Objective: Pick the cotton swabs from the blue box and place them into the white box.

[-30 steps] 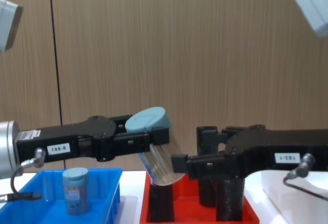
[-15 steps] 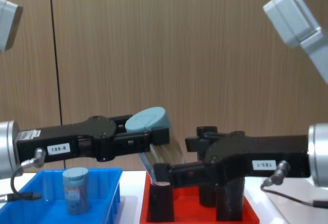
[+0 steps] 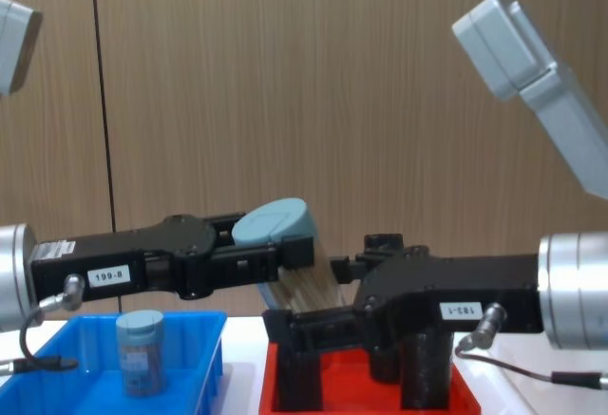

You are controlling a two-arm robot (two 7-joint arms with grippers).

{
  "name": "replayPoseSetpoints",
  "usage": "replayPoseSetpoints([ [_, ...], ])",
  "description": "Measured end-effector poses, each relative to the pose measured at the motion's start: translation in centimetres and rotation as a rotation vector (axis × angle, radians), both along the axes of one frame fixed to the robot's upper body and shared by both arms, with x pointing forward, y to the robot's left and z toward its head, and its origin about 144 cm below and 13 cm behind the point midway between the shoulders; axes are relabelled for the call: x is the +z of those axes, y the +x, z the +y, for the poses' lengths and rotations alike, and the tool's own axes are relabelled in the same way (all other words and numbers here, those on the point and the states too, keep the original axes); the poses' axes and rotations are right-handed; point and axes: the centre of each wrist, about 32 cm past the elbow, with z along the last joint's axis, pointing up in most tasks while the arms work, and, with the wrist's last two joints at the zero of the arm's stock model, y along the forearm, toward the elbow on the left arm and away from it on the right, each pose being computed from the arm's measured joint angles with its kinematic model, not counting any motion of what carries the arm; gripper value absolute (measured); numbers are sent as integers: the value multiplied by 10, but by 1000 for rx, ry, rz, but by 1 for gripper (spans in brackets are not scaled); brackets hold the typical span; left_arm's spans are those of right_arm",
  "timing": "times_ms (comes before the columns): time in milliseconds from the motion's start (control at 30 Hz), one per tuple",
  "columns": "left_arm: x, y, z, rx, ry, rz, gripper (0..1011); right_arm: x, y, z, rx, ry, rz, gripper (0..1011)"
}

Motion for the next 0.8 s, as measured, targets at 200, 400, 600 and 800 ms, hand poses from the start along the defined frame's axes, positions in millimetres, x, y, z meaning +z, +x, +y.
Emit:
replayPoseSetpoints([
  [200,0,0,0,0,0,0,669,-1,2,3,-3,-9,-10,1002],
  [400,0,0,0,0,0,0,669,-4,5,7,-14,-30,-29,1002],
  [600,0,0,0,0,0,0,669,-6,7,10,-22,-49,-47,970],
  [800,0,0,0,0,0,0,669,-7,8,12,-25,-60,-58,817],
])
